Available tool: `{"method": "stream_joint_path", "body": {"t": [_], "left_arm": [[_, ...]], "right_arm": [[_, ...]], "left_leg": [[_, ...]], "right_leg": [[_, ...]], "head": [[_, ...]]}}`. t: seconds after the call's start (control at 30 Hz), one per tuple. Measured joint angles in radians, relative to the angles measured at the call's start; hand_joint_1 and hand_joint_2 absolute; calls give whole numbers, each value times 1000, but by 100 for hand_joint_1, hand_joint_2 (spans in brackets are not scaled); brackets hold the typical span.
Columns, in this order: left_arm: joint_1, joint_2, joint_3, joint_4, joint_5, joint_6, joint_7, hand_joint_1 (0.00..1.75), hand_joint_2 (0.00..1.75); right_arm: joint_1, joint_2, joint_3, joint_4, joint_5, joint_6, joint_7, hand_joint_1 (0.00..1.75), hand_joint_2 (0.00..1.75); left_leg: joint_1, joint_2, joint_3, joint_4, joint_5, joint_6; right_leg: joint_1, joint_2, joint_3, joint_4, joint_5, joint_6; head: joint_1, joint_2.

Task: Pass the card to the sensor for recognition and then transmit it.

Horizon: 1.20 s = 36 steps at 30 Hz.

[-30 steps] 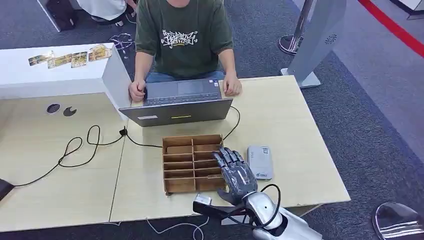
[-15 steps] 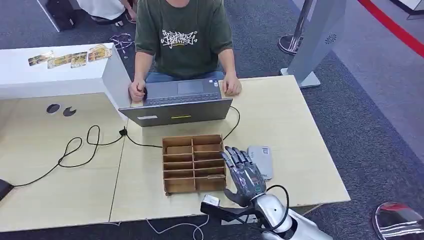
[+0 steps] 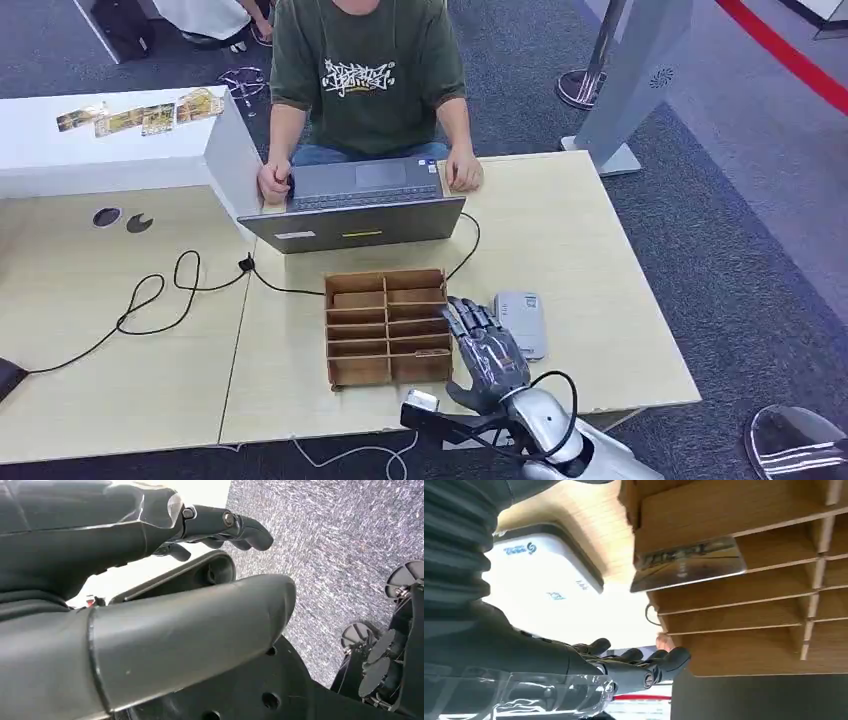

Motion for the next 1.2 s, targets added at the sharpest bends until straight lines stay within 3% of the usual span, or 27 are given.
{"method": "stream_joint_path", "body": {"t": [0.27,0.97,1.0,1.03,1.07,1.2], "left_arm": [[0,0,0,0,-3,0,0,0,0],[0,0,0,0,-3,-1,0,0,0],[0,0,0,0,-3,-1,0,0,0],[0,0,0,0,-3,-1,0,0,0],[0,0,0,0,-3,-1,0,0,0],[0,0,0,0,-3,-1,0,0,0]], "right_arm": [[-19,53,1,32,-34,-11,-21,0,175],[-19,63,2,52,-34,-20,-13,3,175],[-19,63,2,52,-34,-20,-12,23,175],[-19,63,2,52,-34,-20,-11,87,175],[-19,63,2,52,-34,-20,-11,136,175],[-19,63,2,52,-34,-20,-11,134,175]], "left_leg": [[0,0,0,0,0,0],[0,0,0,0,0,0],[0,0,0,0,0,0],[0,0,0,0,0,0],[0,0,0,0,0,0],[0,0,0,0,0,0]], "right_leg": [[0,0,0,0,0,0],[0,0,0,0,0,0],[0,0,0,0,0,0],[0,0,0,0,0,0],[0,0,0,0,0,0],[0,0,0,0,0,0]], "head": [[0,0],[0,0],[0,0],[0,0],[0,0],[0,0]]}}
